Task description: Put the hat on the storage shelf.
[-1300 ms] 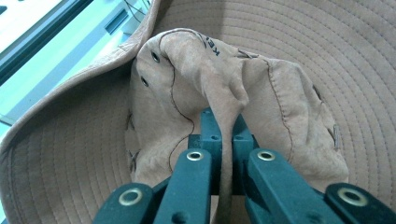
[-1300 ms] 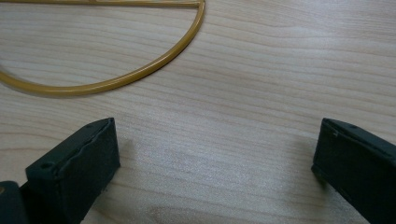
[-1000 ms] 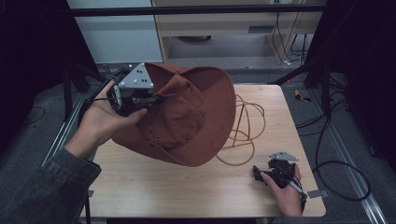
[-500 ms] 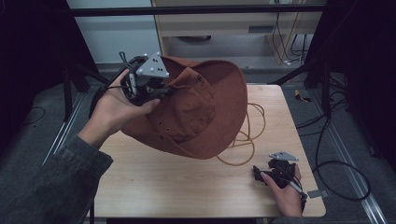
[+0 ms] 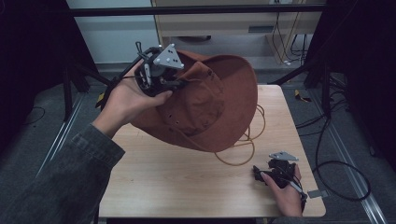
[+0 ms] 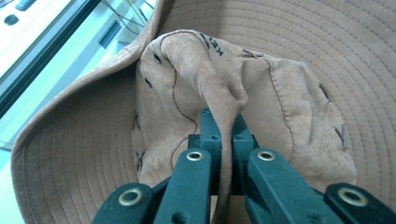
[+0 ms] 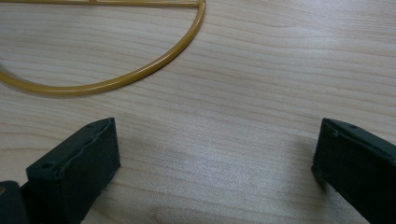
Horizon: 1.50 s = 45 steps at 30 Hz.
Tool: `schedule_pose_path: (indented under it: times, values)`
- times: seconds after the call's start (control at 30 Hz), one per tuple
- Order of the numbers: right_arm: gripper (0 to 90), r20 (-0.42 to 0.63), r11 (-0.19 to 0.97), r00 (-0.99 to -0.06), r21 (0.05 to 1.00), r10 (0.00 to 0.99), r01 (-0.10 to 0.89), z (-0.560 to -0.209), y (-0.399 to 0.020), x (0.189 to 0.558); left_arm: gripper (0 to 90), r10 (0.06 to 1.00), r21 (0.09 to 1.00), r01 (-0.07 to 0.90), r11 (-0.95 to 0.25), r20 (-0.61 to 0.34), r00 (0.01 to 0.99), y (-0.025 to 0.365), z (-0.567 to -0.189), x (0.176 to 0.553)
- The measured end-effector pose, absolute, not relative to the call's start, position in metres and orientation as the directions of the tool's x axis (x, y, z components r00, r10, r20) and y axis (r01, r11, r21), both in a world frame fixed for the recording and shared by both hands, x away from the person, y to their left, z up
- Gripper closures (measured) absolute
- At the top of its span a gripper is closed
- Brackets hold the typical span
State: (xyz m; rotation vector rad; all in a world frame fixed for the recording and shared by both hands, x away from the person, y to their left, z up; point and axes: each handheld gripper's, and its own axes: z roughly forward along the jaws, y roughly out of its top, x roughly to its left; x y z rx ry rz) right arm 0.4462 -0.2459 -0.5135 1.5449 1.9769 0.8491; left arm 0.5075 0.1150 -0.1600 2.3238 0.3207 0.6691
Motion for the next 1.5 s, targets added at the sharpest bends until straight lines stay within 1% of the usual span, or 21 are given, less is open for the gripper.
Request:
schedule_pose_path:
  times: [0.2,0.7,1.0,1.5]
  values:
    - [0.6,-0.002,0.168,-0.242,0.726,0.97,0.667,-0.514,-0.246,0.446,88.7,0.375,0.672,0.023,-0.74,0.385,0.843,0.097,-0.155,0.511]
    - [0.6,0.0,0.17,-0.247,0.725,0.969,0.668,-0.513,-0.246,0.446,88.7,0.34,0.667,0.003,-0.745,0.377,0.862,0.061,-0.162,0.522]
    - [0.7,0.006,0.162,-0.242,0.725,0.97,0.669,-0.513,-0.246,0.446,88.6,0.331,0.666,-0.01,-0.746,0.384,0.862,0.052,-0.158,0.521]
    - [0.7,0.008,0.16,-0.241,0.725,0.971,0.67,-0.513,-0.246,0.446,88.6,0.311,0.657,-0.026,-0.754,0.391,0.867,0.03,-0.162,0.522]
